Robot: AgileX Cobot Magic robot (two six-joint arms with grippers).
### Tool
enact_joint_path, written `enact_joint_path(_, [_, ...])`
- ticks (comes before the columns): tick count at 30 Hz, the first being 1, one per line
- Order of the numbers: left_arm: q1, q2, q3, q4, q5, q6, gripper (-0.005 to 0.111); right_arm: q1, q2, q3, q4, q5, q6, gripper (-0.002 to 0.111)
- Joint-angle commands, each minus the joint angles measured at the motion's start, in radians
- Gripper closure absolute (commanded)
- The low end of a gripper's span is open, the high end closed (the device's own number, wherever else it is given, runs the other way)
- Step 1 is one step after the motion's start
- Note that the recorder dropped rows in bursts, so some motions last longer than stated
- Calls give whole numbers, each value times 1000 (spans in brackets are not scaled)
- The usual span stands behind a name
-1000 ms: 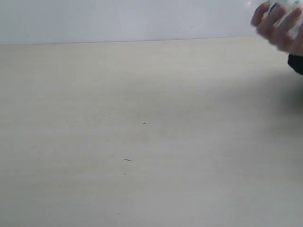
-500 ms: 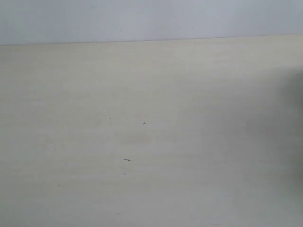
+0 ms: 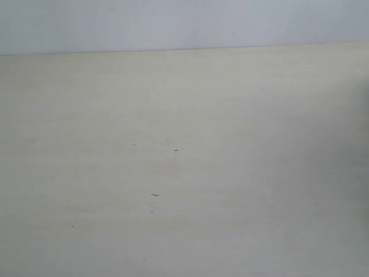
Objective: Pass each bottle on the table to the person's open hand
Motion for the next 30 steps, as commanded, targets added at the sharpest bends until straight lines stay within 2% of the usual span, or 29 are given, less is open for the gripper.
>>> enact_joint_path(1, [3, -6, 4, -3, -10, 0, 97, -2, -5, 4, -3, -2, -6, 108])
enact_joint_path(10, [3, -6, 4, -3, -10, 0, 97, -6, -5, 4, -3, -2, -6, 108])
enact_joint_path(17, [3, -6, 4, -3, -10, 0, 97, -144, -45, 10, -42, -9, -8, 108])
enact_joint_path(19, [3, -6, 4, -3, -10, 0, 97, -185, -71, 36, -46, -65, -8, 108])
enact_joint_path(23, [3, -6, 4, -3, -10, 0, 97, -283, -89, 173, 3, -389, 12, 108])
enact_joint_path(28, [3, -6, 4, -3, -10, 0, 97, -382, -89, 325, -4, -442, 15, 108])
enact_joint_path(30, [3, -6, 4, -3, -10, 0, 97, -405, -89, 453, -4, -541, 19, 108])
